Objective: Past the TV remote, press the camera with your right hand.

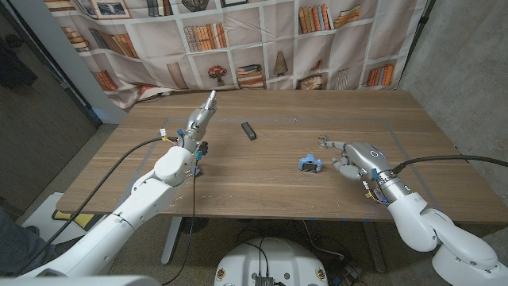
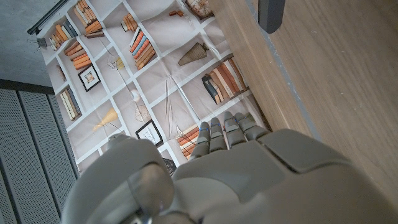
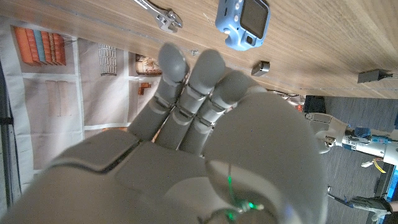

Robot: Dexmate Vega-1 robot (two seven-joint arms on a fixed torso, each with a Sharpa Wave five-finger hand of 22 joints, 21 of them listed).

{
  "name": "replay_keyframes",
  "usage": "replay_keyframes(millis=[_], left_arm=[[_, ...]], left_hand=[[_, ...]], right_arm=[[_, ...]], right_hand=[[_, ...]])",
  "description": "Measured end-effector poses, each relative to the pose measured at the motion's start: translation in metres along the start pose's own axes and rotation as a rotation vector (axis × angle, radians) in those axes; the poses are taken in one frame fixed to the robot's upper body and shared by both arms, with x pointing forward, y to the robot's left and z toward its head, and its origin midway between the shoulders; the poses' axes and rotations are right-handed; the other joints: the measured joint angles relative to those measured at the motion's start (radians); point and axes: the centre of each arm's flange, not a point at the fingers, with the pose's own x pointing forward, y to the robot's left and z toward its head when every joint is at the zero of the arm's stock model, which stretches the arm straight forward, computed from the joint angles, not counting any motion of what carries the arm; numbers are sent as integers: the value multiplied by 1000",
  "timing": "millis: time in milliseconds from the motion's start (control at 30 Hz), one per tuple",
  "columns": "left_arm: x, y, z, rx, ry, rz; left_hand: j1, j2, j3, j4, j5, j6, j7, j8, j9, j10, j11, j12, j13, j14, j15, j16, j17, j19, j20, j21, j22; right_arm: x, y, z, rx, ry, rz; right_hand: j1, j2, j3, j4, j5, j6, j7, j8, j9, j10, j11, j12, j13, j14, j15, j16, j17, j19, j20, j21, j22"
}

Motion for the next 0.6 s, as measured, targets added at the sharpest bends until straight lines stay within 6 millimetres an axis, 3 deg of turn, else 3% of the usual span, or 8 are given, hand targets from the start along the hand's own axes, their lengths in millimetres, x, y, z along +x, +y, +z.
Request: replay_keyframes(millis=[367, 600], left_arm=[[3, -1, -3, -11, -5, -2], [6, -2, -4, -16, -5, 1]], left_hand=[[9, 9, 0, 0, 0, 0, 0, 0, 0, -6, -6, 0, 0, 0, 0, -4, 0, 0, 0, 0, 0], [9, 9, 0, 0, 0, 0, 0, 0, 0, -6, -6, -6, 0, 0, 0, -4, 0, 0, 0, 0, 0]], right_arm=[[13, -3, 3, -38, 8, 128], [17, -2, -2, -43, 43, 183]], right_hand=[[-8, -8, 16, 0, 32, 0, 0, 4, 0, 0, 0, 41, -11, -2, 2, 30, 36, 0, 0, 0, -49], [-4, -12, 48, -4, 52, 12, 0, 12, 0, 0, 0, 47, -47, 7, 4, 35, 24, 0, 0, 25, -17]])
